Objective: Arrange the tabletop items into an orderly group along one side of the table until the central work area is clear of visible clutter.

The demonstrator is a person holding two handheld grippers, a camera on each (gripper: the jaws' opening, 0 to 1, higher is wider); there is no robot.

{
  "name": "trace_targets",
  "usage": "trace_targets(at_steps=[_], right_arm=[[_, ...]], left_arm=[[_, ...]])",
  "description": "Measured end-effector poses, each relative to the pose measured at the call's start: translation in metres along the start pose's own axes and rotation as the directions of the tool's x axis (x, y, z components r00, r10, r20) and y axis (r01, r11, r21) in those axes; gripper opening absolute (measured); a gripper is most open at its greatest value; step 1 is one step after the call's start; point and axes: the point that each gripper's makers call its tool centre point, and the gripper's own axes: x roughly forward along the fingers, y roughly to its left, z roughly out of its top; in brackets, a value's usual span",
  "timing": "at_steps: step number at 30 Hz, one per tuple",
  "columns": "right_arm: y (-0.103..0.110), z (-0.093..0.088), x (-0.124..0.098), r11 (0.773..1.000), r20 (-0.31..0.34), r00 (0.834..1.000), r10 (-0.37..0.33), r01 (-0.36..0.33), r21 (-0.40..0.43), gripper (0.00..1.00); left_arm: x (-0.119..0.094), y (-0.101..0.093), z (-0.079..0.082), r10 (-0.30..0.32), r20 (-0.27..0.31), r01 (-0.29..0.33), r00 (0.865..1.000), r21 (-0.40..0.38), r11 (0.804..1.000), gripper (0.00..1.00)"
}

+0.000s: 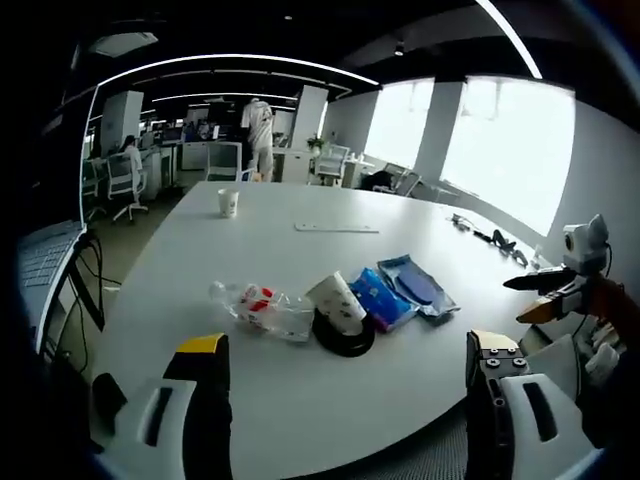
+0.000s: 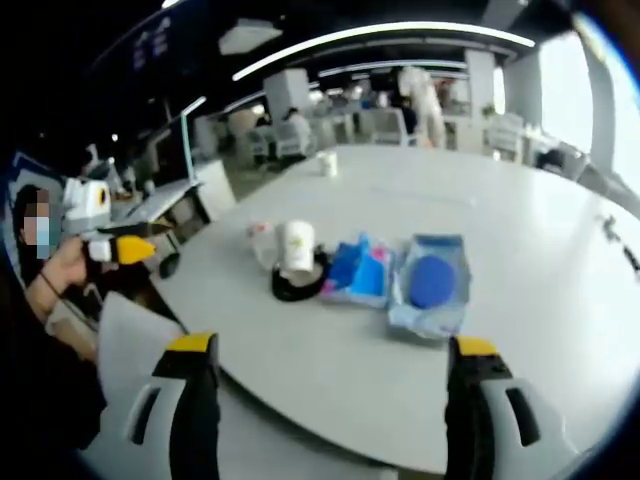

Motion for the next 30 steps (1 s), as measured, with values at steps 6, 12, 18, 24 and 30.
trace_targets(at_steps=[6, 12, 18, 24, 30], right_arm=[[0.0007, 0.0025, 0.0007, 1.0, 0.003, 1.0, 0.002, -0.002, -0.013, 0.92], [0.0004, 0.0033, 0.0006, 1.0, -0.002, 1.0, 0.001, -0.001, -0.023, 0.92], [0.0017, 0.0043, 0.0008, 1.0, -0.005, 1.0, 0.003, -0.003, -0.027, 0.92], [0.0025, 0.0038, 0.0003, 1.0, -0.006, 1.0, 0.003, -0.003, -0.026, 0.92], [0.001, 0.001, 0.0003, 1.0, -0.017, 1.0, 0.01, -0.011, -0.025, 0.92]], left_arm=[[0.0006, 0.0003, 0.0004, 0.007, -0.001, -0.007, 1.0, -0.005, 1.0, 0.98], [0.0001, 0.0012, 0.0, 0.011, -0.005, -0.011, 1.0, -0.002, 1.0, 0.98], [-0.0015, 0.0022, -0.0004, 0.005, -0.007, -0.005, 1.0, 0.001, 1.0, 0.98], [-0.005, 0.0037, 0.0007, 0.004, -0.006, -0.004, 1.0, 0.012, 1.0, 0.99], [-0.0067, 0.0076, 0.0052, 0.003, 0.012, -0.004, 1.0, 0.045, 0.999, 1.0]])
